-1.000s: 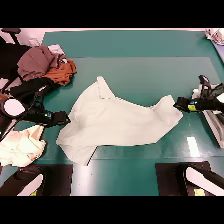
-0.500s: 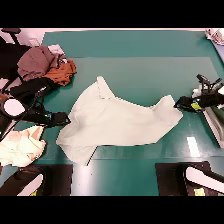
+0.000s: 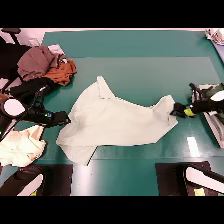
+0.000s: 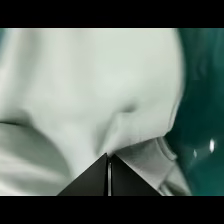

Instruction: Fold the shirts.

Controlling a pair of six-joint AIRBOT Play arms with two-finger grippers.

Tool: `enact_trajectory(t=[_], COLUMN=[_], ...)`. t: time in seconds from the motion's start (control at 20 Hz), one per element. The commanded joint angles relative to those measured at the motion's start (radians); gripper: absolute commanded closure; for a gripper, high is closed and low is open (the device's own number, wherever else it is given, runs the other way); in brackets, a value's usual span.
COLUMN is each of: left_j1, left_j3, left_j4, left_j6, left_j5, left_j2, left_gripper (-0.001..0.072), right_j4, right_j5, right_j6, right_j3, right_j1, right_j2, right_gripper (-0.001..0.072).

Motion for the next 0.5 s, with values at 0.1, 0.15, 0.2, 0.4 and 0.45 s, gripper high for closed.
enact_trajectory(t=[0.1, 0.15, 0.2, 0.4, 0.45], left_j1=[0.001, 0.001, 0.001, 0.001, 0.001], left_j3=[0.000, 0.000, 0.000, 0.000, 0.000], left_j4=[0.000, 0.000, 0.000, 0.000, 0.000], left_j6=[-0.003, -0.006, -0.006, -0.006, -0.006], left_j5=[0.005, 0.006, 0.008, 0.011, 0.010], left_j2=[0.000, 0.000, 0.000, 0.000, 0.000], left_gripper=[0.0157, 0.0157, 0.0157, 0.0157, 0.0156], right_j4=[0.110, 0.096, 0.085, 0.092, 0.087], right_j5=[-0.074, -0.075, -0.073, -0.034, 0.004], right_j6=[-0.005, 0.014, 0.019, 0.020, 0.018], right_j3=[0.226, 0.278, 0.316, 0.424, 0.458], right_j1=[0.232, 0.278, 0.318, 0.433, 0.440], right_j2=[-0.011, -0.031, -0.058, -0.220, -0.258], right_gripper=[0.0690, 0.0690, 0.0689, 0.0254, 0.0177])
